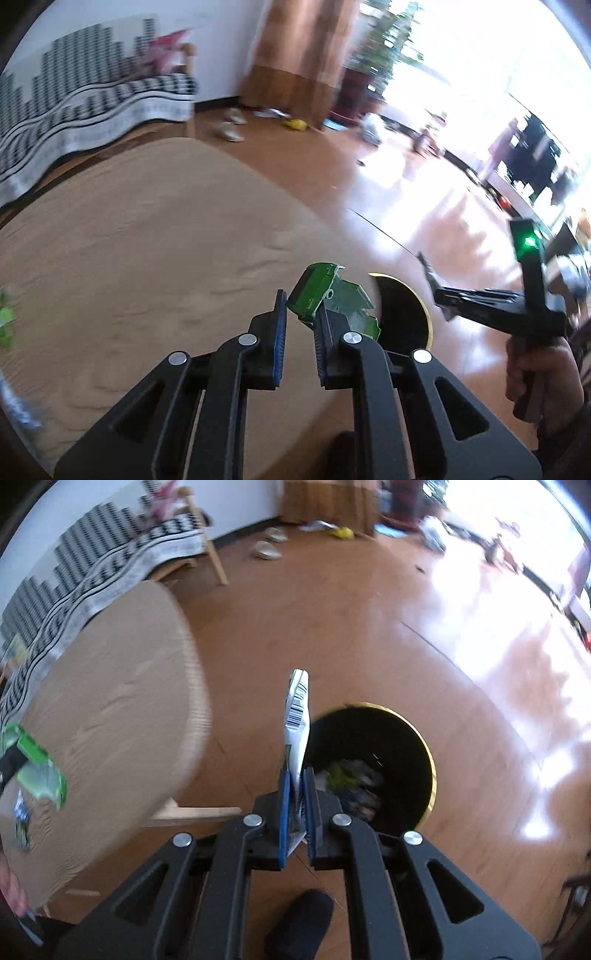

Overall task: Collect trash
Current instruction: 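Carry both items over the bin and open both tools to drop them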

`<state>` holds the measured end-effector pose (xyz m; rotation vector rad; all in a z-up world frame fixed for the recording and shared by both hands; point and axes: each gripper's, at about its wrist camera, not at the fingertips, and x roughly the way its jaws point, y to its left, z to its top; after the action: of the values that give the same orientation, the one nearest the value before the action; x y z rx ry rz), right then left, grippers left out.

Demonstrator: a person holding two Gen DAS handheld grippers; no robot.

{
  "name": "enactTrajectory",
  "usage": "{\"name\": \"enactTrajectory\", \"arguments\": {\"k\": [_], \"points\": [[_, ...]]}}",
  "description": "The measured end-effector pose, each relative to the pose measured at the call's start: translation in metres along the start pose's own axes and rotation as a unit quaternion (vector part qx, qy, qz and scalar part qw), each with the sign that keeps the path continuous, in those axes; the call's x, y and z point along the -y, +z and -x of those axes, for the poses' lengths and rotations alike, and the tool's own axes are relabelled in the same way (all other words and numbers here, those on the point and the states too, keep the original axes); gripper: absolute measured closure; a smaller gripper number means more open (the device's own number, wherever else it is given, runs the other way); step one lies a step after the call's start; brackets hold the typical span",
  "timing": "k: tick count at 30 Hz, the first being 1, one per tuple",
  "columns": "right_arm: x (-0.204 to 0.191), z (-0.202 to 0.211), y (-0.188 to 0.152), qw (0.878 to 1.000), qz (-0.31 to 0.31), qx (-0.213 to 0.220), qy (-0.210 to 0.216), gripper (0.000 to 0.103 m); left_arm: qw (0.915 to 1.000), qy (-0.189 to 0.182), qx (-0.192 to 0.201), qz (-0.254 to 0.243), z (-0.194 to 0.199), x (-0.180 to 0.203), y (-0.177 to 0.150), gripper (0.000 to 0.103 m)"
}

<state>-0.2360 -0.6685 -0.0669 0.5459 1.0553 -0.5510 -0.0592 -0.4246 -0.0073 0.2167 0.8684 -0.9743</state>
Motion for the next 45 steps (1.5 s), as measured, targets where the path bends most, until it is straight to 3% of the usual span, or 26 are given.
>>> {"name": "enactTrajectory", "arguments": {"k": [4, 8, 20, 22, 23, 24, 25, 39, 40, 42, 43, 44, 45], "points": [[0.042, -0.018, -0.008, 0.999, -0.037, -0.026, -0.009, 0.095, 0.9990, -0.021, -0.016, -0.035, -0.029, 0.045, -0.002, 0.090], [0.058, -0.027, -0.012, 0.998, -0.053, -0.038, -0.009, 0.095, 0.9971, -0.035, -0.026, -0.063, -0.048, 0.073, -0.005, 0.090], [0.069, -0.028, -0.001, 0.997, -0.079, -0.024, 0.004, 0.094, 0.9954, -0.044, -0.041, -0.075, -0.087, 0.099, 0.005, 0.090], [0.072, -0.027, 0.001, 0.996, -0.086, -0.021, 0.009, 0.086, 0.9951, -0.047, -0.045, -0.075, -0.092, 0.102, 0.005, 0.090], [0.073, -0.026, 0.000, 0.996, -0.089, -0.018, 0.009, 0.067, 0.9948, -0.048, -0.047, -0.077, -0.097, 0.105, 0.005, 0.090], [0.075, -0.023, 0.000, 0.996, -0.091, -0.012, 0.009, 0.039, 0.9946, -0.049, -0.049, -0.077, -0.098, 0.102, 0.005, 0.090], [0.077, -0.019, 0.000, 0.996, -0.093, -0.002, 0.006, 0.032, 0.9945, -0.051, -0.051, -0.077, -0.101, 0.104, 0.005, 0.090], [0.103, 0.018, -0.005, 0.989, -0.139, 0.048, 0.001, 0.025, 0.9894, -0.081, -0.084, -0.086, -0.164, 0.144, -0.002, 0.090], [0.104, 0.021, -0.006, 0.988, -0.142, 0.053, 0.000, 0.025, 0.9892, -0.081, -0.086, -0.086, -0.168, 0.147, -0.002, 0.088], [0.107, 0.028, -0.006, 0.987, -0.146, 0.064, -0.001, 0.025, 0.9891, -0.080, -0.088, -0.087, -0.175, 0.152, -0.003, 0.065], [0.107, 0.032, -0.006, 0.987, -0.147, 0.070, 0.001, 0.025, 0.9898, -0.076, -0.087, -0.084, -0.176, 0.152, -0.002, 0.045], [0.107, 0.034, -0.006, 0.986, -0.147, 0.073, 0.002, 0.025, 0.9909, -0.073, -0.081, -0.079, -0.177, 0.152, -0.001, 0.038], [0.105, 0.038, -0.005, 0.986, -0.145, 0.077, 0.002, 0.025, 0.9911, -0.077, -0.078, -0.076, -0.176, 0.151, 0.000, 0.038]]}}
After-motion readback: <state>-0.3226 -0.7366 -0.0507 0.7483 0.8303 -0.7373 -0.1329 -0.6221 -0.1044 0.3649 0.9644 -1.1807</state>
